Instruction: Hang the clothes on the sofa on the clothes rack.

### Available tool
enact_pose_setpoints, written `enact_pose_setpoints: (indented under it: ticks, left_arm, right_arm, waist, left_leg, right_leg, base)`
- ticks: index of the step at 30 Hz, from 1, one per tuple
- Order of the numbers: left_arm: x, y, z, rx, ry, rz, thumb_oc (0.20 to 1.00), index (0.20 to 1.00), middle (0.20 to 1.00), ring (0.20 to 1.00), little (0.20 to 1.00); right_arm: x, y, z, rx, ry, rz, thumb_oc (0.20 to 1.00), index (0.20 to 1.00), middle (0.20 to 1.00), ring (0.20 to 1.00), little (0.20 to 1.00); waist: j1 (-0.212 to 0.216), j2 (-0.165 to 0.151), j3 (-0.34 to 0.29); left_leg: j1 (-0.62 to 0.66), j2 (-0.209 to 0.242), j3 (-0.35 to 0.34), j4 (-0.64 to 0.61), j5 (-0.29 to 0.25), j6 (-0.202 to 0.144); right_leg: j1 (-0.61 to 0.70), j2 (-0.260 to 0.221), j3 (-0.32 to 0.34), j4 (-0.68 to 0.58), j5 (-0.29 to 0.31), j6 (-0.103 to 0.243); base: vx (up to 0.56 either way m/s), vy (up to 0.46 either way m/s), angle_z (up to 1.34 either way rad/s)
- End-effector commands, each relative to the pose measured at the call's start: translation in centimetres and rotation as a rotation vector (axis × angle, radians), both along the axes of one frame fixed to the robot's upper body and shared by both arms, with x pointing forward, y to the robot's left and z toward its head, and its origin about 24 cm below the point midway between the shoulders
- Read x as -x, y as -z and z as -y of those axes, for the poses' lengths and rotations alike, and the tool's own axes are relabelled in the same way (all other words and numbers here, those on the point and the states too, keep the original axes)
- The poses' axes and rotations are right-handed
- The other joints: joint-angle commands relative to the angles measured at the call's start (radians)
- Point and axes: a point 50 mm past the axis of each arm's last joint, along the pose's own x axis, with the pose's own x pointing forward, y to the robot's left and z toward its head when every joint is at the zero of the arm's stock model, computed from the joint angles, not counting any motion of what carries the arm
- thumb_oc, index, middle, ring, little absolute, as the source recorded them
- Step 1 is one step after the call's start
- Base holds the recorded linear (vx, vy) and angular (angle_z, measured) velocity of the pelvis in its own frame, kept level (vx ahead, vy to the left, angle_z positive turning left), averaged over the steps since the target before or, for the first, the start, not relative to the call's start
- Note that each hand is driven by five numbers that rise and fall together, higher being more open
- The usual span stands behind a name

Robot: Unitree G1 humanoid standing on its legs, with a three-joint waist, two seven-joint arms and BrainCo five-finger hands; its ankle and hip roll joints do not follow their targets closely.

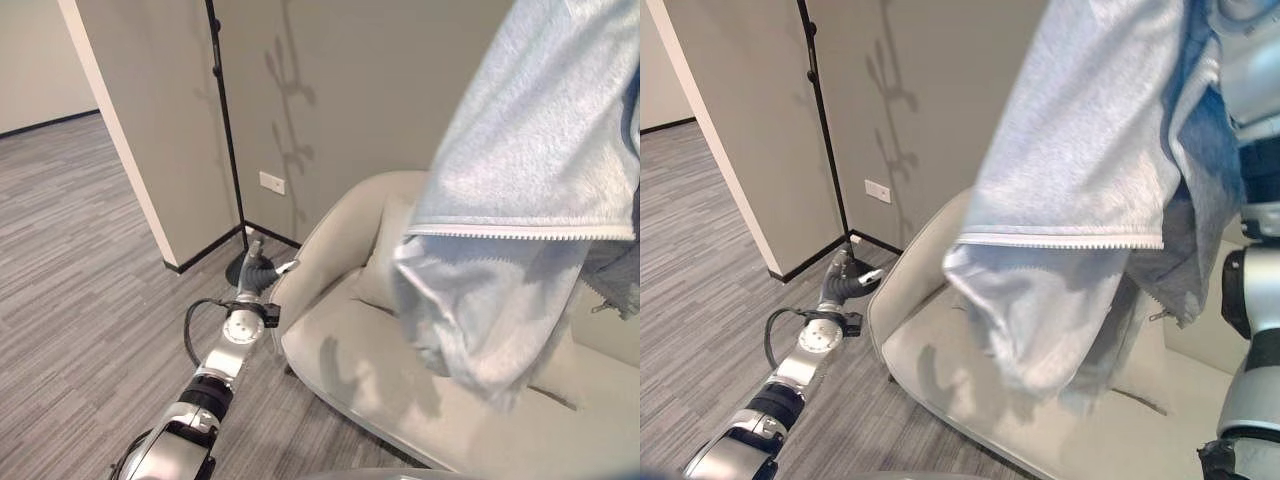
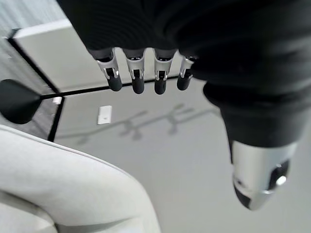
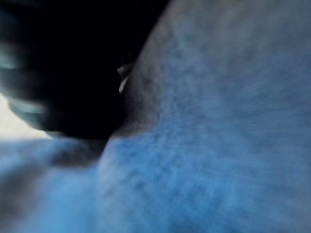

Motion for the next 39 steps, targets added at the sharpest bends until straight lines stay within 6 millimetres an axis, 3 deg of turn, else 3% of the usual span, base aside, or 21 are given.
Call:
enact_pose_setpoints:
  ticks: [1, 7, 8, 11, 12, 13, 14, 16, 20, 23, 30, 31, 35, 39]
  left_arm:
    - [-2.1, -3.4, 2.2, -0.051, 0.095, 0.173, 1.000, 1.000, 1.000, 1.000, 1.000]
    - [-1.5, -6.3, 10.1, 0.158, 0.400, 0.239, 1.000, 1.000, 1.000, 1.000, 1.000]
    - [-1.5, -6.4, 10.0, 0.158, 0.401, 0.238, 1.000, 1.000, 1.000, 1.000, 1.000]
    - [0.6, -8.9, 14.8, 0.389, 0.656, 0.257, 1.000, 1.000, 1.000, 1.000, 1.000]
    - [0.6, -8.9, 14.8, 0.389, 0.657, 0.256, 1.000, 1.000, 1.000, 1.000, 1.000]
    - [1.6, -10.0, 16.2, 0.481, 0.752, 0.262, 1.000, 1.000, 1.000, 1.000, 1.000]
    - [1.6, -10.0, 16.2, 0.481, 0.752, 0.261, 1.000, 1.000, 1.000, 1.000, 1.000]
    - [2.7, -11.0, 17.6, 0.555, 0.849, 0.254, 1.000, 1.000, 1.000, 1.000, 1.000]
    - [3.0, -11.5, 17.9, 0.574, 0.886, 0.257, 1.000, 1.000, 1.000, 1.000, 1.000]
    - [3.0, -10.8, 17.7, 0.584, 0.871, 0.221, 1.000, 1.000, 1.000, 1.000, 1.000]
    - [3.0, -9.9, 18.6, 0.600, 0.876, 0.156, 1.000, 1.000, 1.000, 1.000, 1.000]
    - [3.0, -9.6, 18.9, 0.595, 0.879, 0.138, 0.200, 0.200, 0.200, 0.200, 0.200]
    - [2.8, -9.2, 19.4, 0.590, 0.878, 0.102, 0.200, 0.200, 0.200, 0.200, 0.200]
    - [2.2, -8.6, 18.4, 0.634, 0.810, 0.075, 0.200, 0.200, 0.200, 0.200, 0.200]
  right_arm:
    - [2.6, -4.0, -0.7, -0.019, -0.051, 0.126, 0.200, 0.200, 0.200, 0.200, 0.200]
    - [2.9, -4.4, -5.0, 0.012, -0.274, 0.133, 0.200, 0.200, 0.200, 0.200, 0.200]
    - [2.9, -4.4, -5.0, 0.012, -0.273, 0.133, 0.200, 0.200, 0.200, 0.200, 0.200]
    - [2.5, -3.2, -7.5, 0.023, -0.422, 0.111, 0.200, 0.200, 0.200, 0.200, 0.200]
    - [2.5, -3.2, -7.4, 0.022, -0.422, 0.111, 0.200, 0.200, 0.200, 0.200, 0.200]
    - [2.4, -2.3, -8.9, 0.038, -0.508, 0.089, 0.200, 0.200, 0.200, 0.200, 0.200]
    - [2.4, -2.3, -8.9, 0.038, -0.508, 0.088, 0.200, 0.200, 0.200, 0.200, 0.200]
    - [2.3, -0.9, -11.2, 0.082, -0.631, 0.039, 0.200, 0.200, 0.200, 0.200, 0.200]
    - [2.2, 0.8, -13.1, 0.135, -0.764, -0.035, 0.200, 0.200, 0.200, 0.200, 0.200]
    - [1.8, 3.2, -15.2, 0.204, -0.935, -0.172, 0.200, 0.200, 0.200, 0.200, 0.200]
    - [1.9, 4.6, -17.4, 0.310, -1.018, -0.293, 0.200, 0.200, 0.200, 0.200, 0.200]
    - [1.9, 4.6, -17.7, 0.317, -1.027, -0.301, 0.200, 0.200, 0.200, 0.200, 0.200]
    - [1.5, 3.7, -17.9, 0.287, -1.023, -0.310, 0.200, 0.200, 0.200, 0.200, 0.200]
    - [1.3, 2.5, -16.9, 0.254, -0.987, -0.292, 0.200, 0.200, 0.200, 0.200, 0.200]
  waist:
    - [0.018, -0.004, -0.042]
    - [-0.005, 0.001, -0.046]
    - [-0.005, 0.001, -0.047]
    - [-0.016, 0.010, -0.040]
    - [-0.015, 0.008, -0.041]
    - [-0.021, 0.013, -0.035]
    - [-0.021, 0.012, -0.037]
    - [-0.031, 0.017, -0.029]
    - [-0.035, 0.021, -0.023]
    - [-0.039, 0.023, -0.017]
    - [-0.049, 0.023, -0.013]
    - [-0.051, 0.023, -0.013]
    - [-0.056, 0.024, -0.012]
    - [-0.056, 0.025, -0.009]
  left_leg:
    - [0.004, 0.134, 0.017, 0.001, 0.010, -0.107]
    - [0.001, 0.143, 0.013, 0.001, 0.009, -0.105]
    - [-0.002, 0.143, 0.014, 0.001, 0.012, -0.104]
    - [0.006, 0.145, 0.017, 0.001, 0.006, -0.100]
    - [0.004, 0.145, 0.018, 0.001, 0.009, -0.098]
    - [0.007, 0.145, 0.022, 0.001, 0.006, -0.096]
    - [0.005, 0.145, 0.023, 0.001, 0.007, -0.095]
    - [0.010, 0.144, 0.029, 0.001, 0.006, -0.092]
    - [0.017, 0.144, 0.040, 0.001, 0.006, -0.090]
    - [0.027, 0.141, 0.053, 0.001, 0.009, -0.089]
    - [0.028, 0.138, 0.059, 0.001, 0.012, -0.089]
    - [0.027, 0.137, 0.059, 0.001, 0.011, -0.089]
    - [0.025, 0.133, 0.055, 0.001, 0.010, -0.088]
    - [0.027, 0.129, 0.051, 0.001, 0.005, -0.086]
  right_leg:
    - [0.001, -0.046, -0.031, 0.050, 0.032, 0.036]
    - [-0.004, -0.037, -0.024, 0.047, 0.026, 0.030]
    - [-0.007, -0.037, -0.023, 0.046, 0.029, 0.029]
    - [-0.005, -0.037, -0.017, 0.051, 0.023, 0.026]
    - [-0.008, -0.037, -0.016, 0.050, 0.026, 0.025]
    - [-0.009, -0.039, -0.010, 0.051, 0.025, 0.023]
    - [-0.011, -0.039, -0.009, 0.051, 0.026, 0.023]
    - [-0.013, -0.040, 0.000, 0.054, 0.024, 0.020]
    - [-0.020, -0.041, 0.009, 0.061, 0.022, 0.017]
    - [-0.021, -0.042, 0.015, 0.065, 0.021, 0.016]
    - [-0.025, -0.047, 0.015, 0.073, 0.025, 0.016]
    - [-0.026, -0.048, 0.016, 0.074, 0.026, 0.016]
    - [-0.026, -0.051, 0.010, 0.079, 0.029, 0.017]
    - [-0.024, -0.052, 0.007, 0.083, 0.028, 0.019]
  base:
    - [0.00, 0.000, 0.00]
    - [-0.01, -0.002, 0.00]
    - [-0.02, 0.001, -0.04]
    - [-0.01, 0.000, -0.07]
    - [-0.02, -0.003, -0.14]
    - [-0.02, -0.001, -0.12]
    - [-0.01, -0.006, -0.09]
    - [-0.02, -0.011, -0.09]
    - [-0.01, -0.003, -0.06]
    - [0.00, 0.004, -0.17]
    - [0.00, 0.000, 0.00]
    - [0.00, 0.000, 0.00]
    - [0.00, 0.000, 0.00]
    - [0.00, 0.000, 0.00]
